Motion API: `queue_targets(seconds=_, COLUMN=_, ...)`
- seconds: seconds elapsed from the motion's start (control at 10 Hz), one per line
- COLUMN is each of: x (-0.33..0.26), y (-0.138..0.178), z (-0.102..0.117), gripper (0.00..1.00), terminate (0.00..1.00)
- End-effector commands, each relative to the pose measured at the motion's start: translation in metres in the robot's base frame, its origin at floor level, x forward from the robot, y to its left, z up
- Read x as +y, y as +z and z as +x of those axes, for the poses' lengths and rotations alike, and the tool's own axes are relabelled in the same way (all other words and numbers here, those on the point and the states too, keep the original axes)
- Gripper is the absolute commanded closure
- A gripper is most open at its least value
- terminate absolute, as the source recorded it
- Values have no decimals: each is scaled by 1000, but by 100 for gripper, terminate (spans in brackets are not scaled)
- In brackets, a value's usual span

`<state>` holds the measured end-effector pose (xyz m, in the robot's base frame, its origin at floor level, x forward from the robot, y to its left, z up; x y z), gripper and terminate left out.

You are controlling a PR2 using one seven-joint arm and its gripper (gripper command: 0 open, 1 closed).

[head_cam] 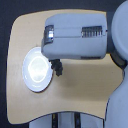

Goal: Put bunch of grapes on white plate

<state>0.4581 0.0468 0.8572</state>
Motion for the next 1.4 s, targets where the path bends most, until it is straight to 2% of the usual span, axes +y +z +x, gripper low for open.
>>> queue_targets(seconds=0.0, x=60, y=-39, z=-10, gripper=100, terminate=0)
queue_targets(seconds=0.4, x=92, y=-71, z=-3, gripper=100, terminate=0)
queue_targets(seconds=0.9, x=96, y=-95, z=4, gripper=100, terminate=0)
queue_targets(seconds=1.3, x=108, y=-109, z=-14, gripper=100, terminate=0)
